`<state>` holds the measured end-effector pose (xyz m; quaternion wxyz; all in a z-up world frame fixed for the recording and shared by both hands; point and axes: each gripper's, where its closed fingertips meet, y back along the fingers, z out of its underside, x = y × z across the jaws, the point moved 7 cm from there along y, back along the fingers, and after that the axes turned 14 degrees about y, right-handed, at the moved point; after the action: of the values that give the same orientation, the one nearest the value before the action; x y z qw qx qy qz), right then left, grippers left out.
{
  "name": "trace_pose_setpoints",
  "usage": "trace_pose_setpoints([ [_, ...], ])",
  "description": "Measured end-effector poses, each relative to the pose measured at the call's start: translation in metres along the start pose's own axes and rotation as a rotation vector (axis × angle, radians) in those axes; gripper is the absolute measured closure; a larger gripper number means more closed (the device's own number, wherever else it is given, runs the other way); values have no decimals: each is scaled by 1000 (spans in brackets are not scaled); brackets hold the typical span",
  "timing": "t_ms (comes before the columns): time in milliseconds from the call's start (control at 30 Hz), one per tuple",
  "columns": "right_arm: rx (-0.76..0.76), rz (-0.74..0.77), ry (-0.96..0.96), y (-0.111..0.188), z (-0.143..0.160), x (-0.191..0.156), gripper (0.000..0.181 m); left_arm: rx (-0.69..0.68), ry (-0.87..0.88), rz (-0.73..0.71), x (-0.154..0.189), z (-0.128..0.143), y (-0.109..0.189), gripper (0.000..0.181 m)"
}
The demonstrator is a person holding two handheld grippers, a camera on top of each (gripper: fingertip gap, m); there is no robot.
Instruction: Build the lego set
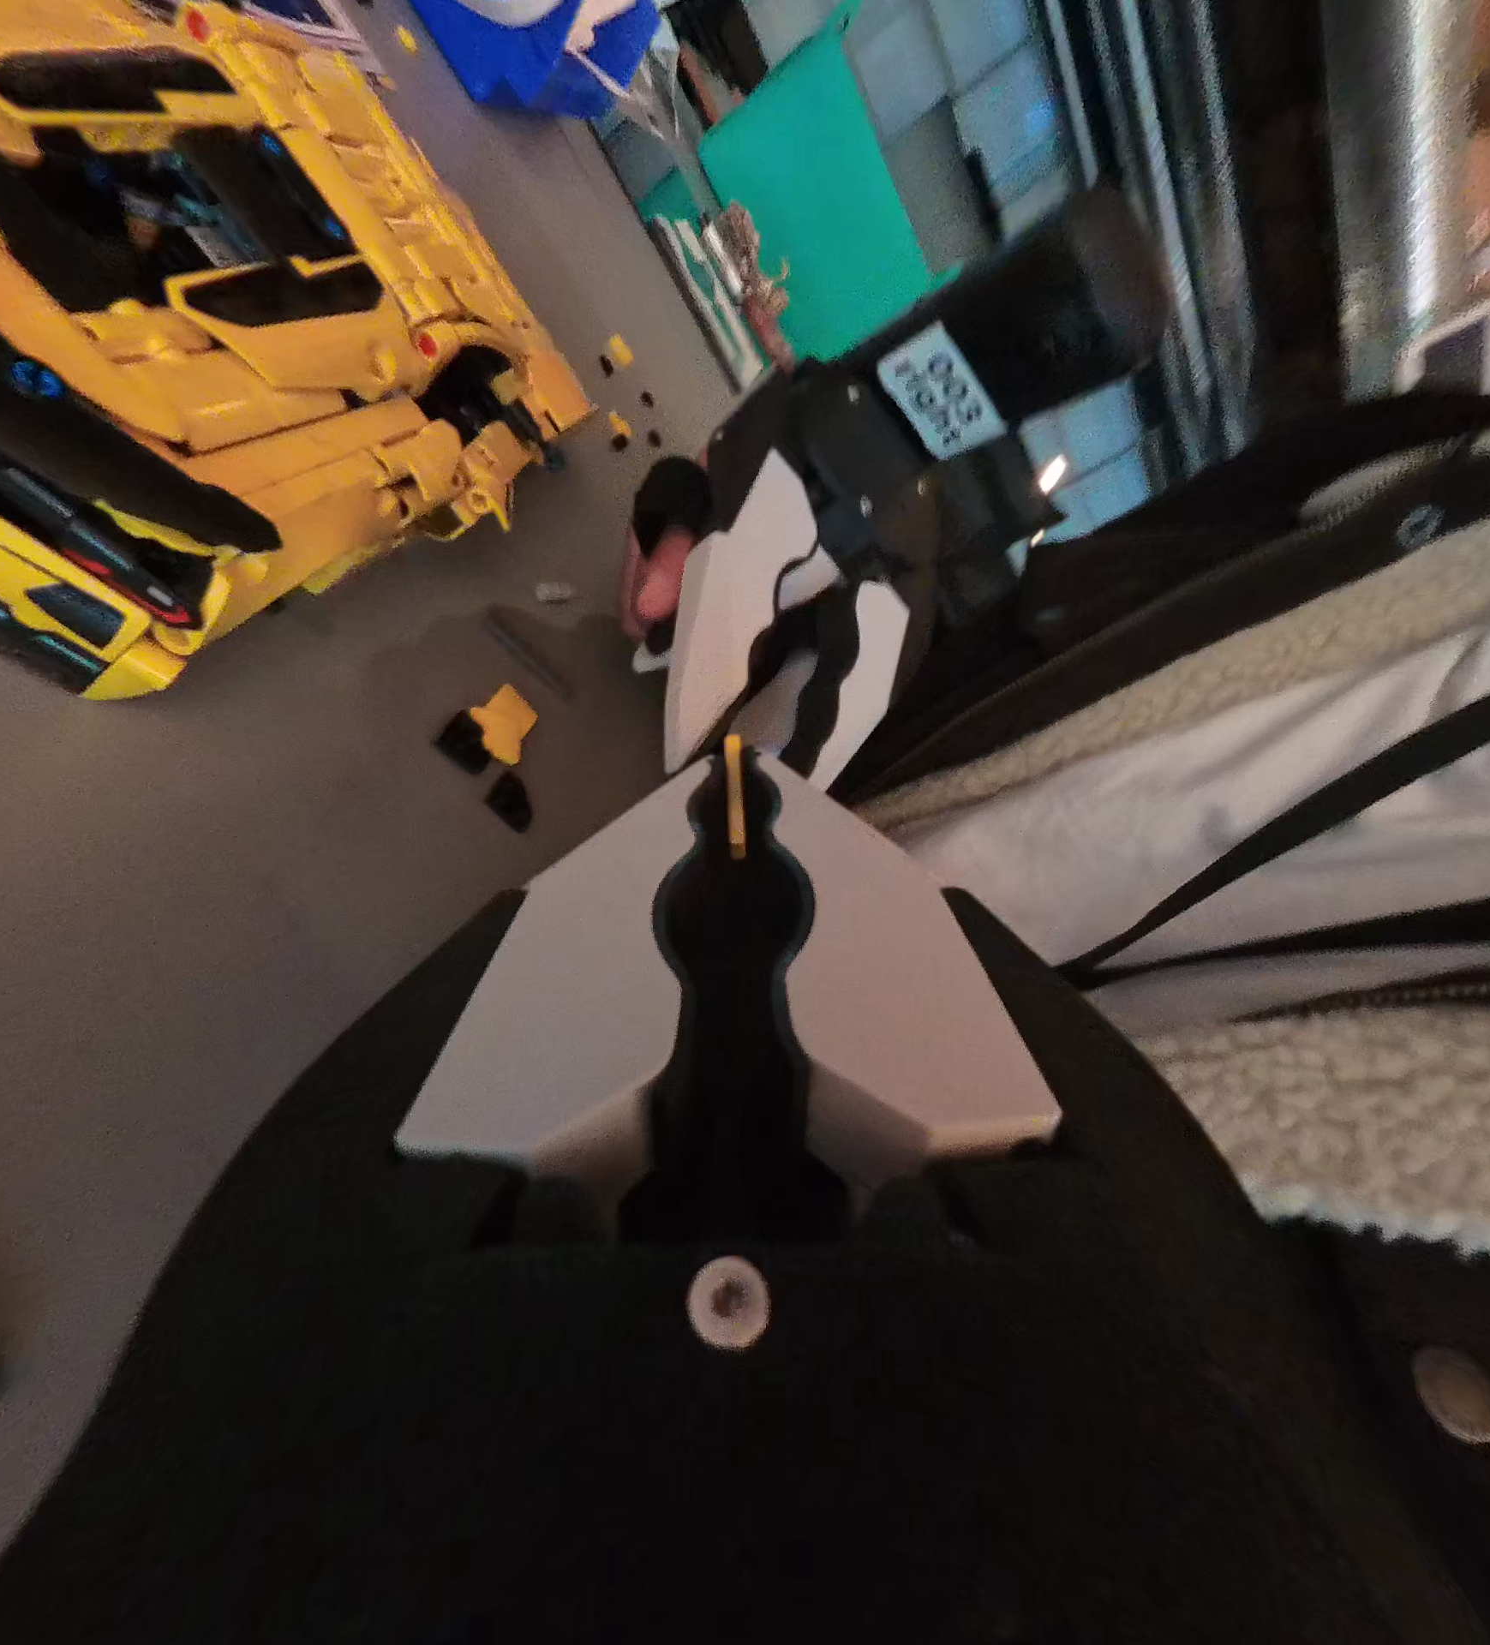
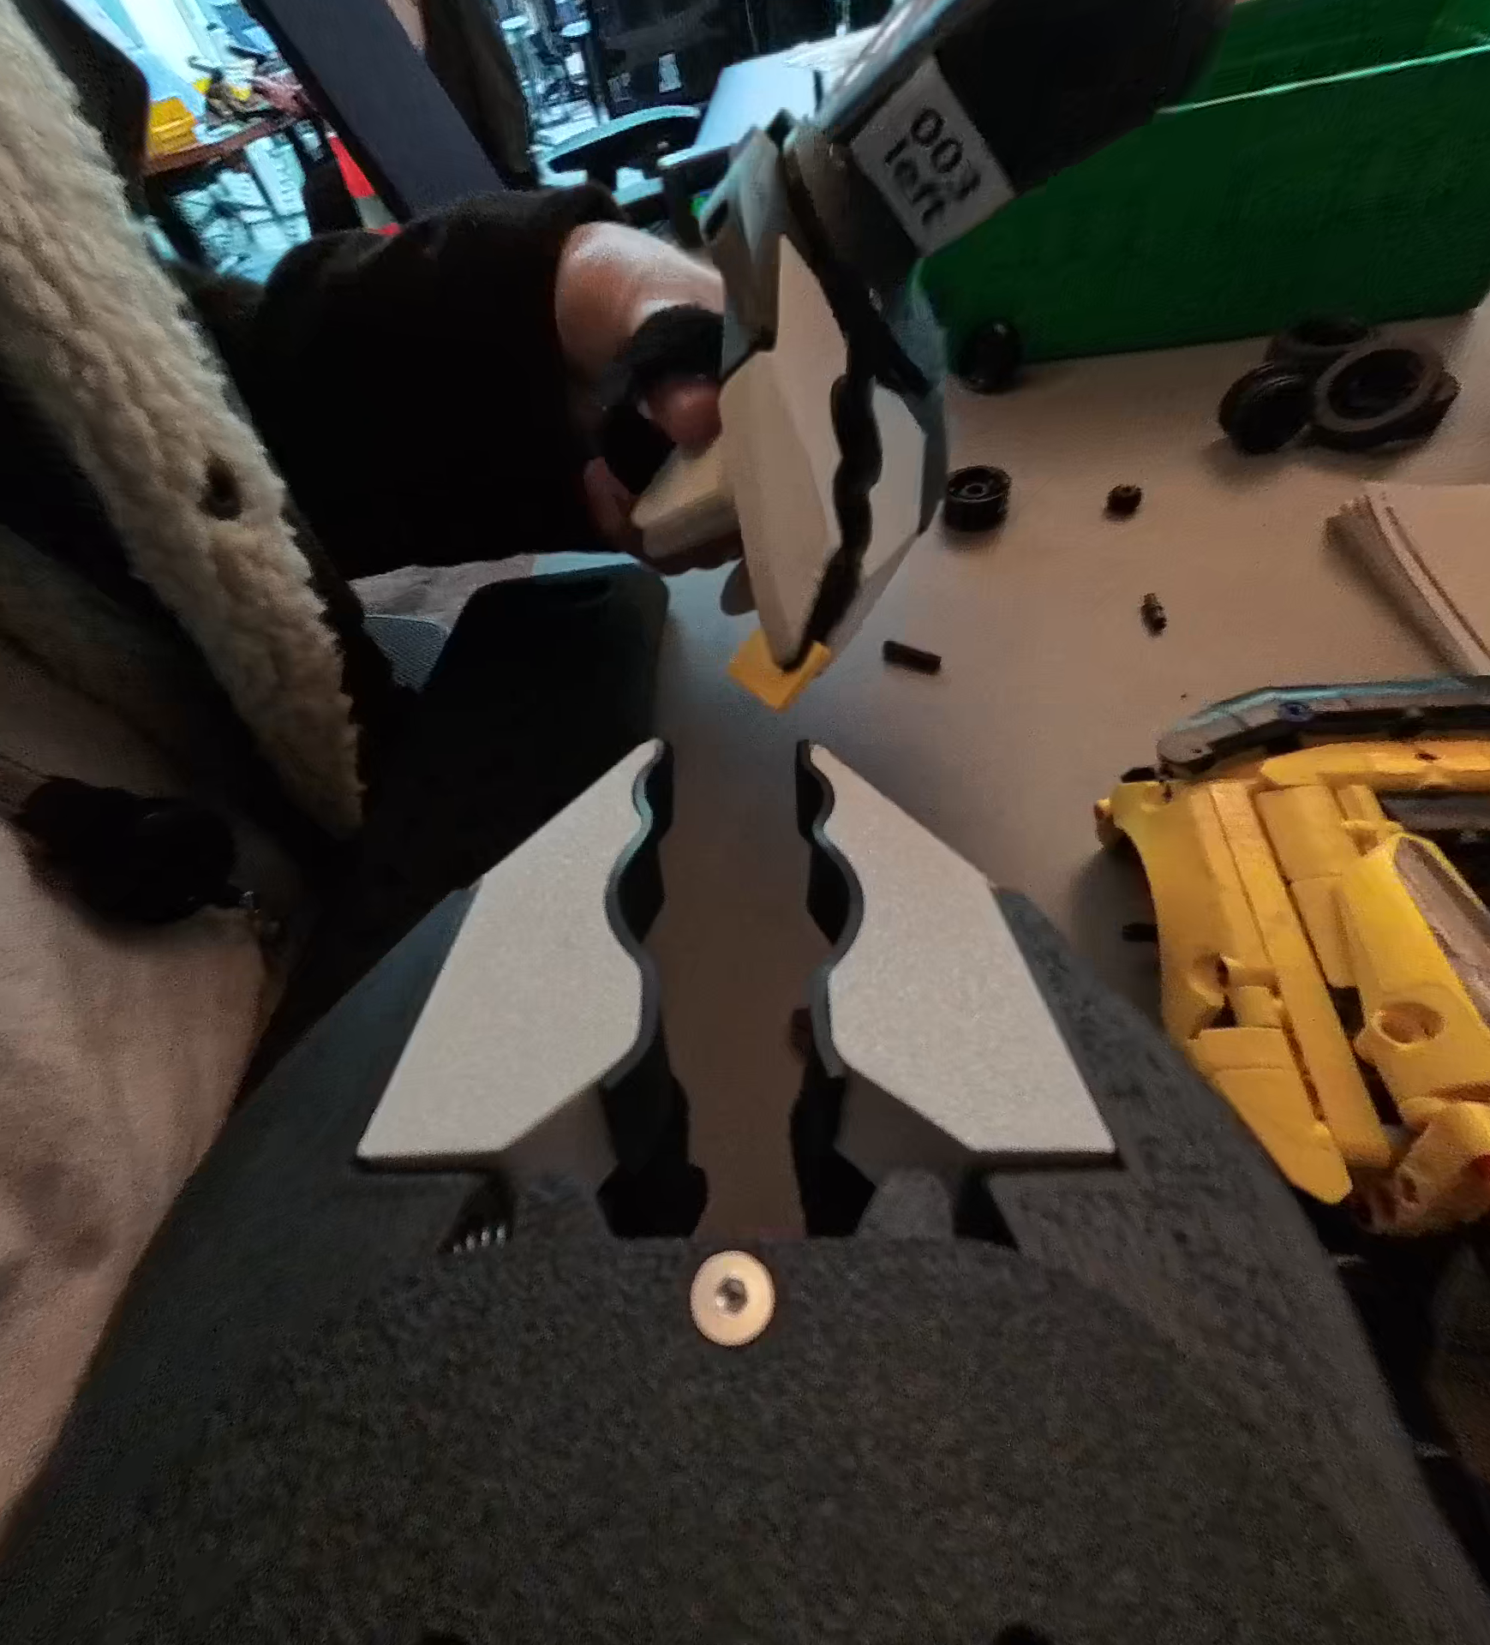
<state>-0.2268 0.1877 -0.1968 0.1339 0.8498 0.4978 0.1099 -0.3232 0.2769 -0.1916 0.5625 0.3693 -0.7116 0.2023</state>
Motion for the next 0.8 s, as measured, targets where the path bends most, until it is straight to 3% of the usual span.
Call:
trace_pose_setpoints([
  [100, 33, 172, 56, 5, -8, 8, 146, 102, 130, 131, 0, -8, -3, 180],
  [167, 71, 249, 146, 8, -14, 7, 142, 93, 181, 231, 4, -5, -10, 180],
  [367, 118, -5, 166, 17, -15, -11, 151, -111, 156, 263, 8, 10, -25, 179],
  [500, 155, 26, 211, 23, -18, -12, 164, -157, 175, 265, 9, 10, -30, 179],
  [667, 134, 45, 212, 24, -15, -12, 168, -143, 214, 276, 4, 10, -32, 179],
  [800, 30, 71, 213, 18, -4, -8, 170, -113, 220, 171, -10, 11, -30, 179],
])
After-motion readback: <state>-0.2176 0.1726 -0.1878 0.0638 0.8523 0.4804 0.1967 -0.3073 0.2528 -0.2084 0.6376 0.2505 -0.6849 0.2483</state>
